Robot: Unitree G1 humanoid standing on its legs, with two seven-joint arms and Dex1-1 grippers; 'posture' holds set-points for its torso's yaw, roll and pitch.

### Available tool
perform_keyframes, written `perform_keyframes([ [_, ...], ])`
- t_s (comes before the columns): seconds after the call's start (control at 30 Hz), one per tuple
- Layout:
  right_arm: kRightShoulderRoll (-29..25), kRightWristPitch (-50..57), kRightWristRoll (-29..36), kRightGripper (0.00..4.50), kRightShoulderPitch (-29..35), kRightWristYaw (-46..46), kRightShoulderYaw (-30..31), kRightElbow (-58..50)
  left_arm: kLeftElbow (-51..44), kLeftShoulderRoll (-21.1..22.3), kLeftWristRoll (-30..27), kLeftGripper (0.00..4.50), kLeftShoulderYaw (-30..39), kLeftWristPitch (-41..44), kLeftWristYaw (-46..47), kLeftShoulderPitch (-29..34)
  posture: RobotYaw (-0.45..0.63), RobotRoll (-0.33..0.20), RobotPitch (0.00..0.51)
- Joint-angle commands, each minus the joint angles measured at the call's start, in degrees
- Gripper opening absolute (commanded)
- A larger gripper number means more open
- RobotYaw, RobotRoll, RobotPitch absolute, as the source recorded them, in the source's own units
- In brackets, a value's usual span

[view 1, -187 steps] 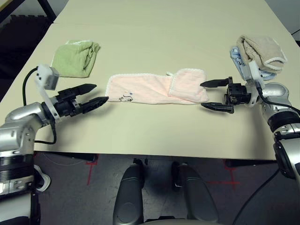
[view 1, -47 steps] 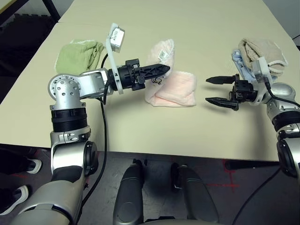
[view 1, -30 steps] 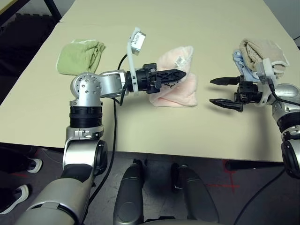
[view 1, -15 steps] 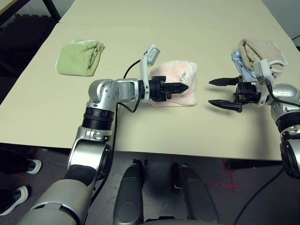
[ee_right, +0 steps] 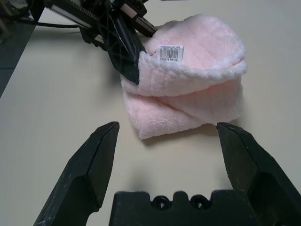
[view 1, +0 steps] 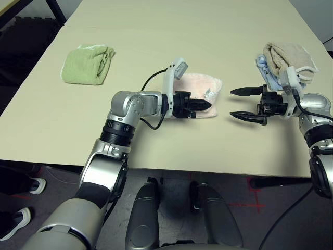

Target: Fold the towel and set it aside.

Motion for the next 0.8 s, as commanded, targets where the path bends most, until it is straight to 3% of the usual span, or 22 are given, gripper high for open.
perform_keyframes([
  [0.03,-0.1,-0.6,-0.7,4.50,-0.6,0.3,-1.1,1.1,-0.2,-0.8,2.5,1.33,-1.6,-1.2,-0.6,0.4,0.00,0.000,0.195],
  [0.27,0.6,-0.9,-1.6,4.50,-1.3,0.3,-1.3,1.8,-1.8,-2.6,2.5,3.98,-1.0,0.9,-1.0,-0.4,0.01,0.000,0.195],
  [0.33,0.6,-1.0,-1.8,4.50,-1.4,0.3,-1.4,2.0,-2.8,-3.0,1.5,4.46,-0.5,2.4,-1.5,-0.8,0.01,0.000,0.195],
  [0.6,1.2,-1.4,-3.6,4.50,-2.6,0.3,-2.7,3.2,-10.9,0.2,-3.3,4.46,0.7,10.7,-5.7,-1.0,0.03,0.000,0.193],
  [0.8,1.6,-0.1,-3.4,4.50,-3.6,0.3,-3.8,3.4,-16.2,11.2,-4.1,4.46,1.9,6.5,-13.5,0.9,0.02,0.000,0.196],
])
